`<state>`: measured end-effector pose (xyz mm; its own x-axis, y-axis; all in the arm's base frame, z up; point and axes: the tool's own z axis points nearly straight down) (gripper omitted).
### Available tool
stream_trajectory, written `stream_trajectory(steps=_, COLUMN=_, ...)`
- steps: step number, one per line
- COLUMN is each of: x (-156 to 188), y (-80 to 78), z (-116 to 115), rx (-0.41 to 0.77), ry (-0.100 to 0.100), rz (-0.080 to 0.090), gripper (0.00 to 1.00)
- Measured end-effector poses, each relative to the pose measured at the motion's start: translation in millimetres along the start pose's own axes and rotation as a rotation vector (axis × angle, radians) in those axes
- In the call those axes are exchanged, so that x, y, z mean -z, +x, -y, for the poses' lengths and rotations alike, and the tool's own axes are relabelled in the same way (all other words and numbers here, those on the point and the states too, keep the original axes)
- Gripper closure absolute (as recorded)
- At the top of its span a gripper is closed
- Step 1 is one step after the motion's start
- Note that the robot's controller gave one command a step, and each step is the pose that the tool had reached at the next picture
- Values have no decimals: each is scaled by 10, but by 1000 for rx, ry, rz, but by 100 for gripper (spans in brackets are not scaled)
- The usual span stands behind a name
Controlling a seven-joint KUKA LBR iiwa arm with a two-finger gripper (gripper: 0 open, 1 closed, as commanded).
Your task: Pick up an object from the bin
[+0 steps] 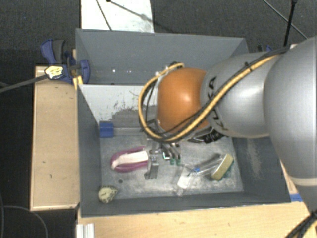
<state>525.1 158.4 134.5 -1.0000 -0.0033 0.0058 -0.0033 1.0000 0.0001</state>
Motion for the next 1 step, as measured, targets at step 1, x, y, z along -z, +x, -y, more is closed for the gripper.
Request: stream_trajectory(steps=1, x=-681, y=-192, z=-142, rx=5, ry=0, rz=2, gripper=0)
